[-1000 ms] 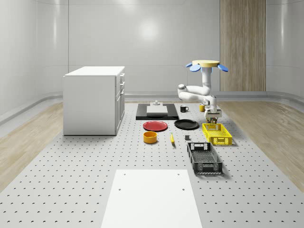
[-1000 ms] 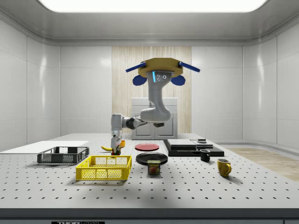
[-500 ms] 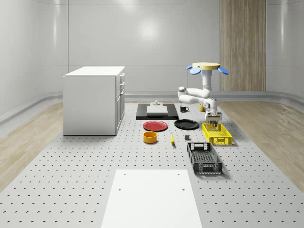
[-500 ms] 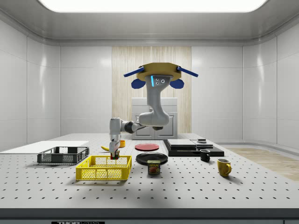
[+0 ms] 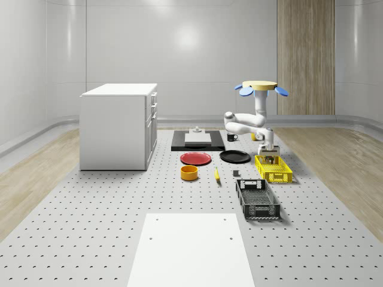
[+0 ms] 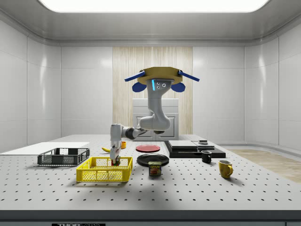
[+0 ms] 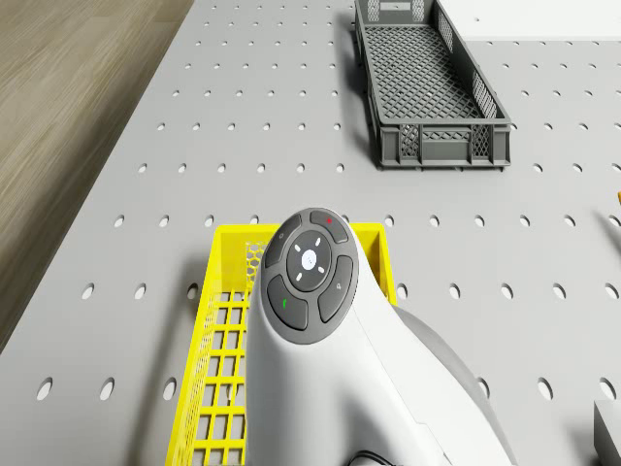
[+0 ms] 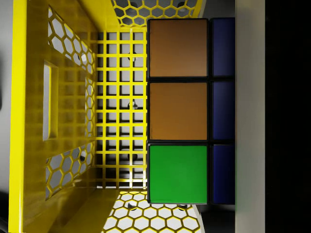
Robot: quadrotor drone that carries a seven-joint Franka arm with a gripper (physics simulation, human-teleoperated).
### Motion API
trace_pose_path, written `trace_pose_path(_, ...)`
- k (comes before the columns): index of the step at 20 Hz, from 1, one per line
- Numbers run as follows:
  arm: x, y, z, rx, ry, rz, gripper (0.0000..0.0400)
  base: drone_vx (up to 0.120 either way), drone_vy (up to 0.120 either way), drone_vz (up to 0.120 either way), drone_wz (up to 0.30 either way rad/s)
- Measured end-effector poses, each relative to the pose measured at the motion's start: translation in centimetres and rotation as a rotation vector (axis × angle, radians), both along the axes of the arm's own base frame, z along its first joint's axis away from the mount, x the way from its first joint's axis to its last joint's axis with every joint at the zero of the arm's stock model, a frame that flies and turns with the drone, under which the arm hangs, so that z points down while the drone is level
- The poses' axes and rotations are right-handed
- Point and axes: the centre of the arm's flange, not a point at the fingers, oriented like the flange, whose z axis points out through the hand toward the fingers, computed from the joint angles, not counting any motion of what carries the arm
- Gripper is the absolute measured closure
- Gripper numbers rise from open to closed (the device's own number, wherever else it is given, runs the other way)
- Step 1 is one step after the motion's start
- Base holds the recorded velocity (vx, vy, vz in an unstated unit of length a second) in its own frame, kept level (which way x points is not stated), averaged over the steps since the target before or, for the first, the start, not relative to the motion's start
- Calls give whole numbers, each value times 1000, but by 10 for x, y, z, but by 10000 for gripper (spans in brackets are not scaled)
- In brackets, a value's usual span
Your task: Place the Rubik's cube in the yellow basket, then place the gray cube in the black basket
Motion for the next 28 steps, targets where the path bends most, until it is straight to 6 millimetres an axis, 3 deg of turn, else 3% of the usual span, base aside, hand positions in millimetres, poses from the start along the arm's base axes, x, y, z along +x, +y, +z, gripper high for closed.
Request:
trace_pose_path(12, 0, 0, 40, 0, 0, 0, 75, 0, 0, 0, 0)
trace_pose_path(15, 0, 0, 44, 0, 0, -3, 42, 0, 0, 0, 0)
trace_pose_path(19, 0, 0, 37, 0, 0, -4, 15, 0, 0, 0, 0)
trace_pose_path(28, 0, 0, 17, 0, 0, -1, 2, 0, 0, 116, 0)
